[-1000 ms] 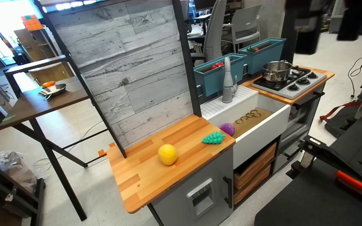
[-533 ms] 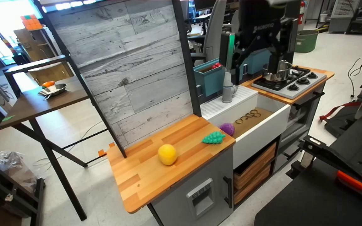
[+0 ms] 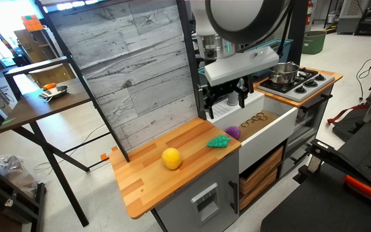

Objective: Move the green grapes backwards

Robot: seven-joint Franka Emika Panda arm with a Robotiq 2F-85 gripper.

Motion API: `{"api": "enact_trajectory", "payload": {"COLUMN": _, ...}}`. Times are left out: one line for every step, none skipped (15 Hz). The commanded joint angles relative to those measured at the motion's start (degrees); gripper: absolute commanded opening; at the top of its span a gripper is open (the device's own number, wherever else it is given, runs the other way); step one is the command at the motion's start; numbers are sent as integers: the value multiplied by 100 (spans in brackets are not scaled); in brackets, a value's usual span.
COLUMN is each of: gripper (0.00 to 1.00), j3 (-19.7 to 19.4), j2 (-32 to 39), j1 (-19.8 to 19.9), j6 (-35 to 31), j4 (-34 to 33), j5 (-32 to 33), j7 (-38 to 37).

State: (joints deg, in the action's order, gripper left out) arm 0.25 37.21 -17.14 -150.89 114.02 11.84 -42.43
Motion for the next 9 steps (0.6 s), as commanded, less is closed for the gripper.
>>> {"api": "enact_trajectory", "payload": {"gripper": 100, "j3": -186, "j2": 692, "j1": -232, "j6": 172, "j4": -806, "j5": -269, "j7": 66}}
{"api": "enact_trajectory", "payload": {"gripper": 100, "j3": -220, "j2": 816, "j1": -267, "j6": 210, "j4": -939, "j5": -303, "j7": 97}}
{"api": "enact_trajectory", "payload": {"gripper": 100, "j3": -216, "j2": 967, "j1": -268, "j6": 268, "j4": -1085, "j5": -320, "j7": 200}}
{"api": "enact_trajectory", "payload": {"gripper": 100, "j3": -217, "j2": 1116, "j1": -280, "j6": 314, "j4": -1231, "j5": -331, "j7": 279}}
{"api": "enact_trajectory", "payload": {"gripper": 100, "j3": -216, "j2": 1228, "j1": -288, "j6": 373, "j4": -1351, "j5": -348, "j7": 352}}
{"api": "enact_trajectory", "payload": {"gripper": 100, "j3": -216, "j2": 1345, "j1": -303, "j6": 368, "j4": -1451, "j5": -358, "j7": 397}}
{"api": "enact_trajectory", "payload": {"gripper": 100, "j3": -201, "j2": 1437, "j1": -299, "j6": 390, "j4": -1542, "j5": -375, "j7": 477}}
{"api": "enact_trajectory", "payload": {"gripper": 100, "j3": -207, "j2": 1541, "j1": -308, "j6": 372, "j4": -1629, "j5": -375, "j7": 545}}
{"api": "enact_trajectory", "payload": {"gripper": 100, "j3": -175, "j2": 1654, "j1": -290, "j6": 396, "j4": -1735, "j5": -368, "j7": 699}}
